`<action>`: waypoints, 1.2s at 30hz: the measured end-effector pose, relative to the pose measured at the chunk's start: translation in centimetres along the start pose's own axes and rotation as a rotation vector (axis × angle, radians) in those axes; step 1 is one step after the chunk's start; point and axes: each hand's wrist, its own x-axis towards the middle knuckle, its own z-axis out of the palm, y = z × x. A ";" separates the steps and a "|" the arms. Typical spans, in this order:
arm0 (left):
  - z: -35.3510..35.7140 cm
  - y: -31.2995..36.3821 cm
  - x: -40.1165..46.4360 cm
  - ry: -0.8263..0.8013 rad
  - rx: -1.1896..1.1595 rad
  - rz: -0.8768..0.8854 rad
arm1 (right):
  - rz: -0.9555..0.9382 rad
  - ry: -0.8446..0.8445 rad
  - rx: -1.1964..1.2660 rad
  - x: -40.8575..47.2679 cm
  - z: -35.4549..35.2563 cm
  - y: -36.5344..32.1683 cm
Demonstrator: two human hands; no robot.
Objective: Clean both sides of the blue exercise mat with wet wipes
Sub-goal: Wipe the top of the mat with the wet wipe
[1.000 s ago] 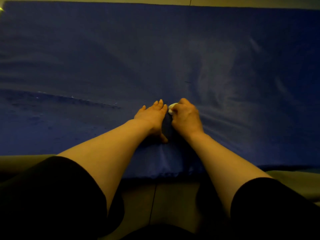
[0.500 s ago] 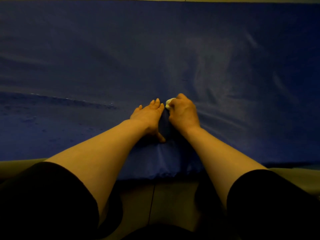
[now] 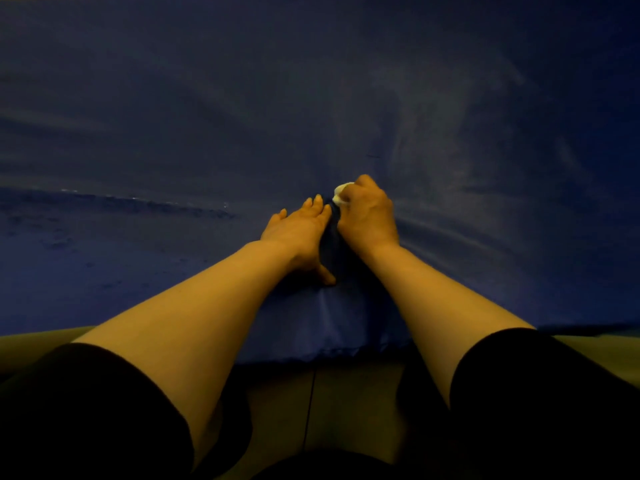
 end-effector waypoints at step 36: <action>-5.5 -4.3 6.4 0.126 0.029 -0.117 | 0.092 0.269 -0.006 6.9 -1.8 3.1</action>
